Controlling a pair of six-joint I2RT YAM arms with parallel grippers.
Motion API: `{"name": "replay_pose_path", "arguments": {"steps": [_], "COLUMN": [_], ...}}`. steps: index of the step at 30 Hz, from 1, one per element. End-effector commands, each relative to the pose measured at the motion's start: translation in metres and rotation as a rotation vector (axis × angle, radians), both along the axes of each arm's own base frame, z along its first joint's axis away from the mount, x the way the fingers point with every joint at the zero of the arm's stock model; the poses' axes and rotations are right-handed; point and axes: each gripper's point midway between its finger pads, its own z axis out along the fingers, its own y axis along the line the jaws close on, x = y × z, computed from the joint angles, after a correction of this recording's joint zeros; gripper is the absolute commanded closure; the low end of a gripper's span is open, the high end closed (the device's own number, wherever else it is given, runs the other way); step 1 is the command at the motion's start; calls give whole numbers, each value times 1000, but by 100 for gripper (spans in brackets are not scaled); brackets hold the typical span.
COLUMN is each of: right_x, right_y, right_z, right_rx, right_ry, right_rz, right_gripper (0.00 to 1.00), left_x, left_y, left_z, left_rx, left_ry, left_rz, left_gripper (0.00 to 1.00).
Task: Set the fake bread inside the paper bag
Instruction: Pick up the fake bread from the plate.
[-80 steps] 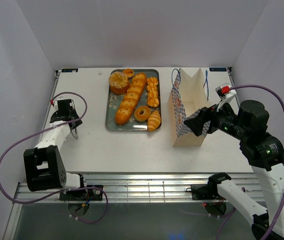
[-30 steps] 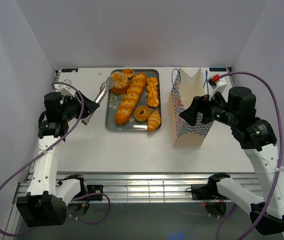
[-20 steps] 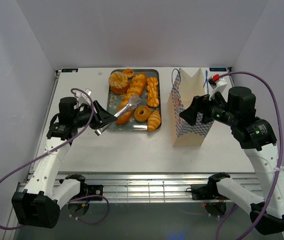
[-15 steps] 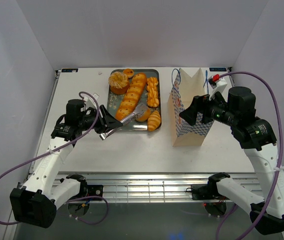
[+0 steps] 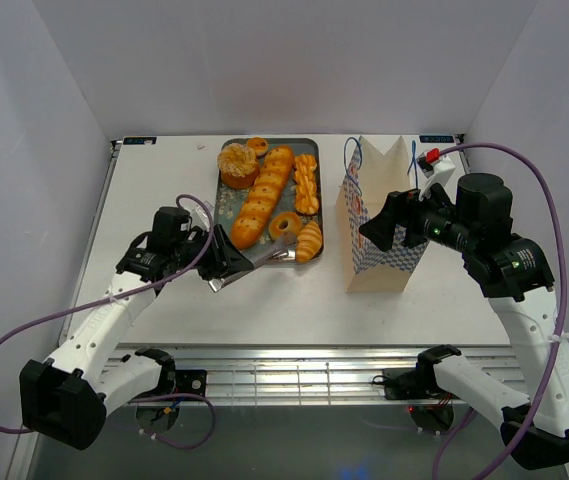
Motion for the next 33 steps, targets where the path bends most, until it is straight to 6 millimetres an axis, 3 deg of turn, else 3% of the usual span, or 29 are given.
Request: {"name": "replay_pose_path", "arguments": {"steps": [1,8,26,33], "right_x": [-1,-2,-5,-6], "right_y": [3,0,-3,-3], "right_z": [10,9,10,8], "right_rx": [20,10,6,7], "right_ry": [-39,-43,-47,-42], "right_rz": [14,7,-6,-3], "right_gripper": [5,5,5,5], "left_x": [1,0,27,26], "left_y": [-9,-24,-30,-39], "left_z": [-3,-23,-2,-19], "left_rx": [42,87,181,198], "left_ry": [-39,-36,-176,-146], "left_rz": [-32,-67,-7,-44], "left_gripper": [46,46,44,44]}}
